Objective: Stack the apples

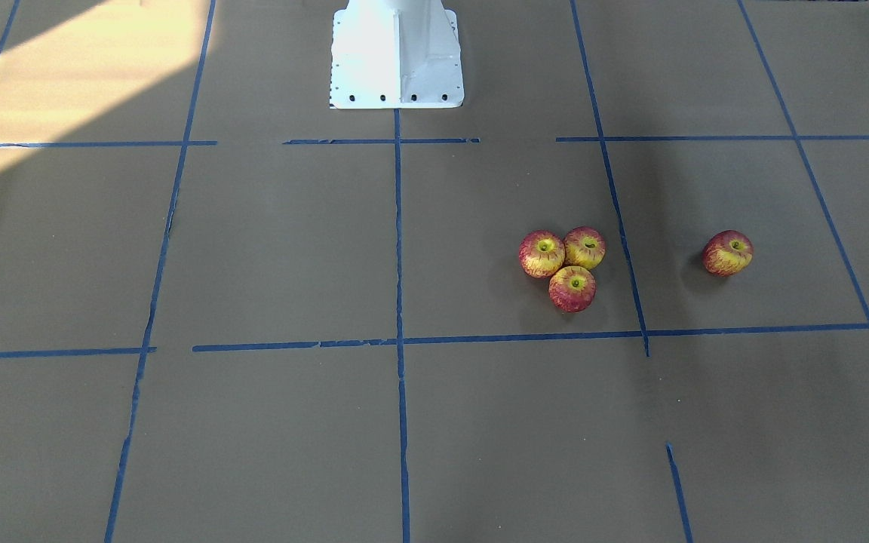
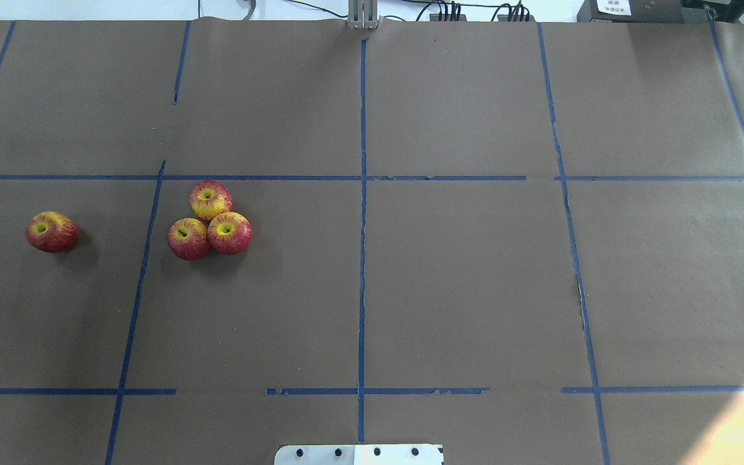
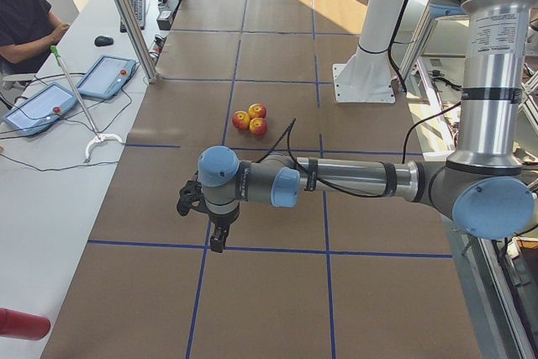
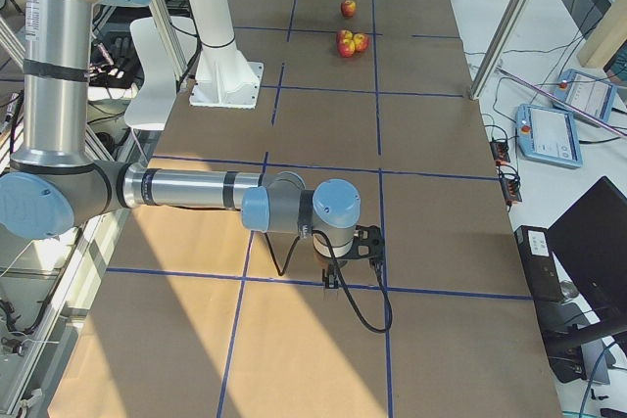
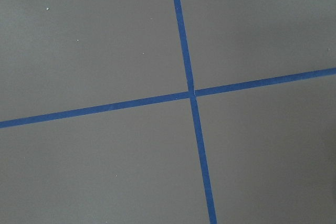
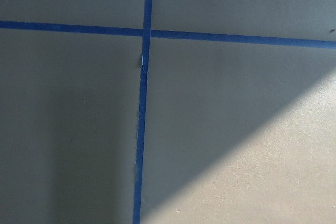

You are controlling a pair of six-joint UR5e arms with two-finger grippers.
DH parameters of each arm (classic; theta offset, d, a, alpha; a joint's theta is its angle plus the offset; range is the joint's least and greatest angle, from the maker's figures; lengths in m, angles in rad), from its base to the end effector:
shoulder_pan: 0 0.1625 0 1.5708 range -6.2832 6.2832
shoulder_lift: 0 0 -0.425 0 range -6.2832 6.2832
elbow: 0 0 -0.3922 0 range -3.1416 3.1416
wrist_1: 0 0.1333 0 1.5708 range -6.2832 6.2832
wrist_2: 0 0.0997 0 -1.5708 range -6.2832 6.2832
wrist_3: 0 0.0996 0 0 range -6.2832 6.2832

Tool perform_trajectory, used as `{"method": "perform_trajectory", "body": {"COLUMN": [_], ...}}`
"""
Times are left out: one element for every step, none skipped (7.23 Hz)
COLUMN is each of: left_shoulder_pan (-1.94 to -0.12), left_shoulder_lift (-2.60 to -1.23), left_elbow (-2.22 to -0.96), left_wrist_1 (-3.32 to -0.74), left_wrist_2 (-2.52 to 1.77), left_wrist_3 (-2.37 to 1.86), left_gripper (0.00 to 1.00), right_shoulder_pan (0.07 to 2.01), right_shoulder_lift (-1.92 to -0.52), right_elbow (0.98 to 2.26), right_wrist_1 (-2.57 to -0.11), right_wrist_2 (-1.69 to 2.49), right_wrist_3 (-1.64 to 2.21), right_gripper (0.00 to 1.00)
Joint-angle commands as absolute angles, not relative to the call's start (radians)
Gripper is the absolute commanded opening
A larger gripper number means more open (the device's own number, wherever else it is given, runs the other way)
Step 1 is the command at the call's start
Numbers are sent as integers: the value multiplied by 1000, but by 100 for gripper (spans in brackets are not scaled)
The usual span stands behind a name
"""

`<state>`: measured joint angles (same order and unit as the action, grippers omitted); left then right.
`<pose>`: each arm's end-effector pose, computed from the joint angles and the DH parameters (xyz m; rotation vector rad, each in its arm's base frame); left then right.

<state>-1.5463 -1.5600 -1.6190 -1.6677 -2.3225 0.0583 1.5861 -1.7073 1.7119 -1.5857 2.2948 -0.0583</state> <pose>-0.0531 -0.4973 0.6316 0.1407 0.7487 0.1292 0.0740 -0.4322 0.6574 0.0168 -0.7239 -0.0374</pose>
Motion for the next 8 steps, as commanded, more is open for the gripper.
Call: {"method": "perform_trajectory", "body": {"left_shoulder_pan": [-1540, -1520, -1519, -1520, -1520, -1516, -1511, -1505], "left_shoulder_lift": [-1560, -1563, -1554, -1554, -1549, -1552, -1551, -1551], "left_elbow": [-1626, -1626, -1615, -1623, -1621, -1611, -1612, -1611], "left_wrist_1": [-1664, -1658, -1654, -1661, -1689, -1715, -1762, -1766], "left_wrist_2": [-2321, -2315, -2319, -2322, -2321, -2322, -2329, -2360], "left_wrist_3": [60, 51, 46, 49, 49, 51, 48, 28], "left_gripper": [100, 100, 100, 100, 100, 100, 100, 100], "right_shoulder_pan": [1586, 1586, 1586, 1586, 1586, 1586, 1586, 1586], "right_shoulder_lift": [-1707, -1707, -1707, -1707, -1707, -1707, -1707, -1707], "right_elbow": [1712, 1712, 1712, 1712, 1712, 1712, 1712, 1712], "right_wrist_1": [-1586, -1586, -1586, -1586, -1586, -1586, -1586, -1585], "right_wrist_2": [2295, 2295, 2295, 2295, 2295, 2295, 2295, 2295], "right_wrist_3": [-58, -58, -58, -58, -58, -58, -58, -58], "right_gripper": [100, 100, 100, 100, 100, 100, 100, 100]}}
